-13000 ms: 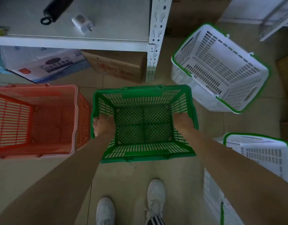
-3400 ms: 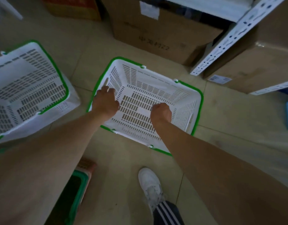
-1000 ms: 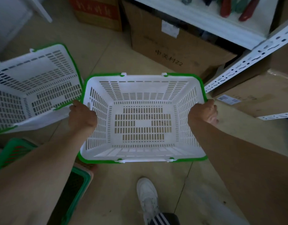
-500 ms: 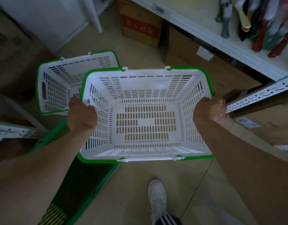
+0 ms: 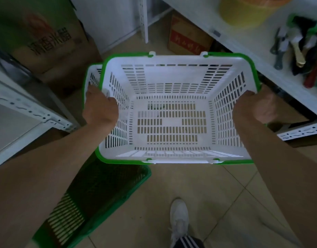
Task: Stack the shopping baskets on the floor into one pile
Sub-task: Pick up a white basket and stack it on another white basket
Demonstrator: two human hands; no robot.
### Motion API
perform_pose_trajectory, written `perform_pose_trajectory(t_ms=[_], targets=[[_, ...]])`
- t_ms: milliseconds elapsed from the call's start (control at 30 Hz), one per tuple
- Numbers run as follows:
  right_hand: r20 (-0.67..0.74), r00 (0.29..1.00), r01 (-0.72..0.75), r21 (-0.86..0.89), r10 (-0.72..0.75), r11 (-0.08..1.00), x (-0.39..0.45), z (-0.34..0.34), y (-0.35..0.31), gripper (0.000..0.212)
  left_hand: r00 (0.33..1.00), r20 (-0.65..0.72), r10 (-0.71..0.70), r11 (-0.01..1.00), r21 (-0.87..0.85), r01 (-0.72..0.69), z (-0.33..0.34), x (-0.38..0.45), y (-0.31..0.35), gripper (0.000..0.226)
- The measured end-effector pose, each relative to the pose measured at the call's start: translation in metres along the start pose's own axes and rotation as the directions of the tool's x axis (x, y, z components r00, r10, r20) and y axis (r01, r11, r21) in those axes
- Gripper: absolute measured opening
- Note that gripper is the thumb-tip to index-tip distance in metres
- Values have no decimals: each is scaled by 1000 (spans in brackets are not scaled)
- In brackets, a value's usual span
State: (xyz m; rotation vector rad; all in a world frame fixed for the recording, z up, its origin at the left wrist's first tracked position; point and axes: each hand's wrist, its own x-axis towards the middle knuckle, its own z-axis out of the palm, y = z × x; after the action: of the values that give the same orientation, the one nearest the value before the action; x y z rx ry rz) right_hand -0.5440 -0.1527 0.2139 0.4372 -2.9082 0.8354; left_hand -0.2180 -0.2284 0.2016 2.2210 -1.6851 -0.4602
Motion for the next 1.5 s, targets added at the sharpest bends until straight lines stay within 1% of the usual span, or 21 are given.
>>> perform_pose_trajectory(t_ms=[67,167,300,433,600,733,833,900,933,1067,1133,1200,1367,1500], targets=[[17,1000,25,12,-25,1000,-11,-6,-15,39,1000,-24,-9,1000,12,10,-17,5,-6,41],[44,997,56,34,-57,998,-32,-12,-39,40,997,-65,-34,999,40,36,-43,13,-22,43],[81,992,85,100,-93,991,-67,-14,-70,42,984,-124,-129,990,36,134,-78,18,-56,44],[164,975,127,143,-150,982,-105,-16,-90,41,967,-164,-193,977,63,205,-106,15,-96,45],[254,939,205,121,-231,971,-147,-15,-102,40,938,-172,-300,951,24,308,-134,-6,-141,34],[349,896,260,87,-274,962,-179,-22,-111,37,917,-176,-358,929,30,368,-152,-30,-178,31],[449,847,250,137,-285,958,-206,-22,-116,38,887,-172,-429,898,24,439,-165,-46,-204,40],[401,851,324,110,-341,939,-229,-20,-117,38,868,-184,-461,880,27,474,-176,-56,-222,47],[383,844,367,97,-375,925,-240,-20,-118,38,859,-194,-473,874,20,486,-180,-61,-231,46],[431,782,452,106,-451,886,-280,-14,-119,39,822,-223,-525,841,12,540,-195,-79,-268,47],[455,751,483,115,-478,868,-297,-10,-119,39,792,-224,-568,812,6,584,-198,-89,-285,42],[478,716,522,119,-509,845,-314,-6,-116,39,768,-219,-602,787,2,617,-196,-98,-303,38],[510,645,600,125,-570,790,-338,13,-104,42,713,-191,-675,730,-28,683,-180,-123,-330,38],[529,605,643,115,-595,757,-341,31,-89,44,706,-143,-693,716,-25,698,-155,-138,-342,47]])
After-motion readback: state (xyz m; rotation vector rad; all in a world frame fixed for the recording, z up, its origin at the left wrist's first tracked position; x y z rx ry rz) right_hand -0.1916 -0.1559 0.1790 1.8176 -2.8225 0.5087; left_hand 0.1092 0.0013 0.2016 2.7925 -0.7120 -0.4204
